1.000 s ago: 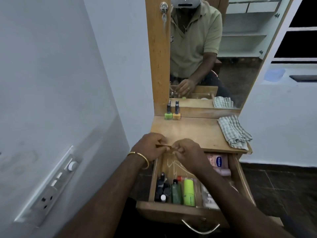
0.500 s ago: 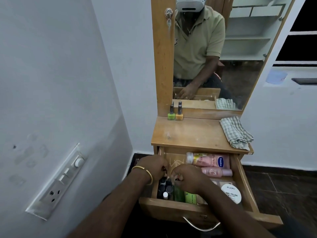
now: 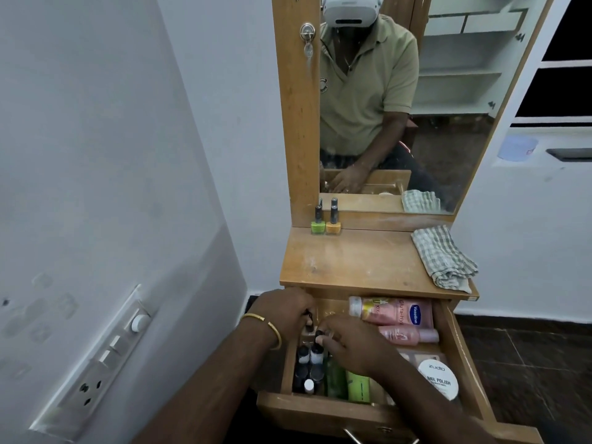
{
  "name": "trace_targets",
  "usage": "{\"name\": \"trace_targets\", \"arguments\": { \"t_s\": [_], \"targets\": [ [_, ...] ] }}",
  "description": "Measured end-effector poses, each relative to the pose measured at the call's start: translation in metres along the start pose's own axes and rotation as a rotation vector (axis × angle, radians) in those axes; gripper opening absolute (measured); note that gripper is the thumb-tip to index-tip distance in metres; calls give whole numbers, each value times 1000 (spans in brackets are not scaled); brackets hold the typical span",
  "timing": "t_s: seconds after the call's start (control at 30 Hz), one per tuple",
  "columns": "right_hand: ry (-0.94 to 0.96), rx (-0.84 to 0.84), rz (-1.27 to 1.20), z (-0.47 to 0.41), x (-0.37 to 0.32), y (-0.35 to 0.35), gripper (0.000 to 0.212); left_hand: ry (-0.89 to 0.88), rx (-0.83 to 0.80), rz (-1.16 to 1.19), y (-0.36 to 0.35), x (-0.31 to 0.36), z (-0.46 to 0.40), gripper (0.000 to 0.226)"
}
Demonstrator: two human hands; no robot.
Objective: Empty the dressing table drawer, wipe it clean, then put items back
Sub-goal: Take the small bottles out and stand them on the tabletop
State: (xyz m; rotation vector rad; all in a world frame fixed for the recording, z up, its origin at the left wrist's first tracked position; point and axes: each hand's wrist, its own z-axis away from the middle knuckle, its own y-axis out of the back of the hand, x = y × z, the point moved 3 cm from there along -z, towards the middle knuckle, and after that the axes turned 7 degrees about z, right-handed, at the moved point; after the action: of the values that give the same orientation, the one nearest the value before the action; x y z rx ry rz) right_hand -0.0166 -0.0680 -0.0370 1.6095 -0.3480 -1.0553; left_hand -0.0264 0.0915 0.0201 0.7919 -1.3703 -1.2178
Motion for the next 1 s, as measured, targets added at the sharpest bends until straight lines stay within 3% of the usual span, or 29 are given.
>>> {"name": "trace_targets", "arguments": {
  "t_s": [0.2, 0.37, 0.63, 0.93, 1.0],
  "targets": [
    [-69, 282, -395, -10, 2, 50, 9, -36, 160, 44, 56, -4, -17, 17],
    [-119, 501, -359, -36, 6, 88, 11, -31, 253, 103, 89, -7, -51, 12],
    [-139, 430, -131, -76, 13, 98, 6, 28, 298, 30, 86, -4, -85, 11],
    [-148, 406, -77, -92, 18, 88, 4, 8, 342, 96, 72, -9, -87, 16],
    [-148, 412, -86, -92, 19, 85, 5, 13, 352, 155, 66, -12, -85, 26]
  ]
}}
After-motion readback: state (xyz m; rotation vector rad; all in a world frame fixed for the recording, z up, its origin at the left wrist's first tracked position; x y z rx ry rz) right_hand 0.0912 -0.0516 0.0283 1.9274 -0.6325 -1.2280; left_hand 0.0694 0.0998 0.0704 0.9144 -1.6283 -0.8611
